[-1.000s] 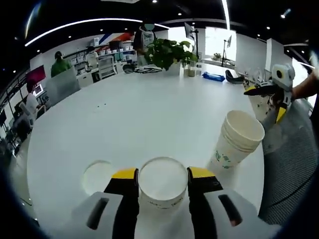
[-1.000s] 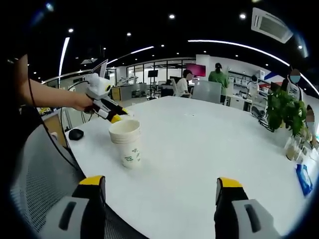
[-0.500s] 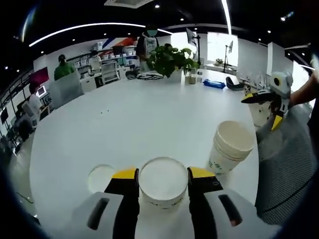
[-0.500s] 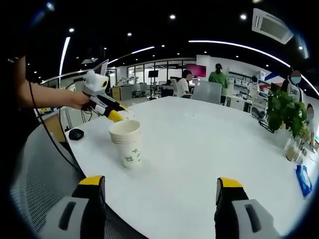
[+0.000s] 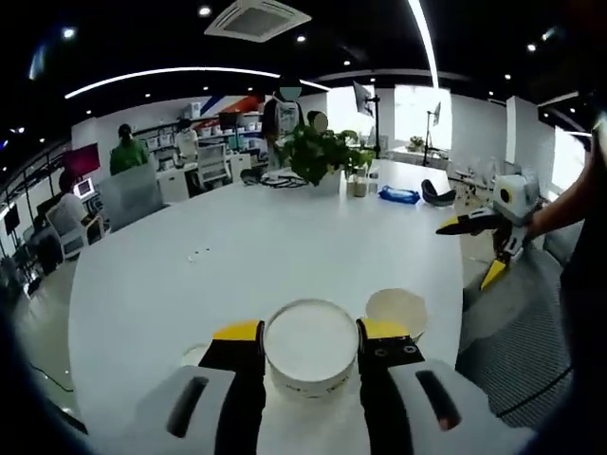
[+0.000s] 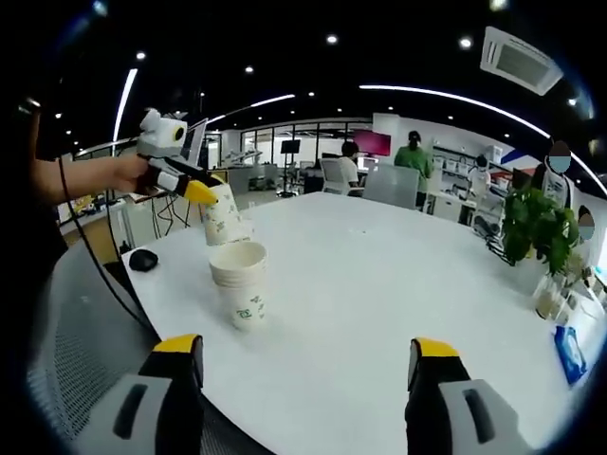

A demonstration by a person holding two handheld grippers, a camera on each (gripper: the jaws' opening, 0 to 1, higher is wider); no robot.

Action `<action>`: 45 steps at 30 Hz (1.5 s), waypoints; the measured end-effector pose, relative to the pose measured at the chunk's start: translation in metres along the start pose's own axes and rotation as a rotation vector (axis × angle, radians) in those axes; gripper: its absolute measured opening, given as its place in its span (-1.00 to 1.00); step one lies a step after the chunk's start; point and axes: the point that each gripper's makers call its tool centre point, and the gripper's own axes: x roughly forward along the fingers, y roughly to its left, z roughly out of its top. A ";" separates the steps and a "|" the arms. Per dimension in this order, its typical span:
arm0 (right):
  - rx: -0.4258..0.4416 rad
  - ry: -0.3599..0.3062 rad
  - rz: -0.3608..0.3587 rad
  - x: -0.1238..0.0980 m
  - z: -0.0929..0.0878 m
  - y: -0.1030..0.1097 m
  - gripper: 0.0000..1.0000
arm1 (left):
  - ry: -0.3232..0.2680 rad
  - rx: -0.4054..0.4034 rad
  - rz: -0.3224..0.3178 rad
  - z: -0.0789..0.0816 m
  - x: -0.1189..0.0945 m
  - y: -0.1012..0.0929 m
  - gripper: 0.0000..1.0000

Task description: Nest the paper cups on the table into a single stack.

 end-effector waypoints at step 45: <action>0.204 -0.094 0.401 0.026 0.078 0.095 -0.10 | -0.163 -0.049 -0.251 0.054 -0.010 -0.097 -0.28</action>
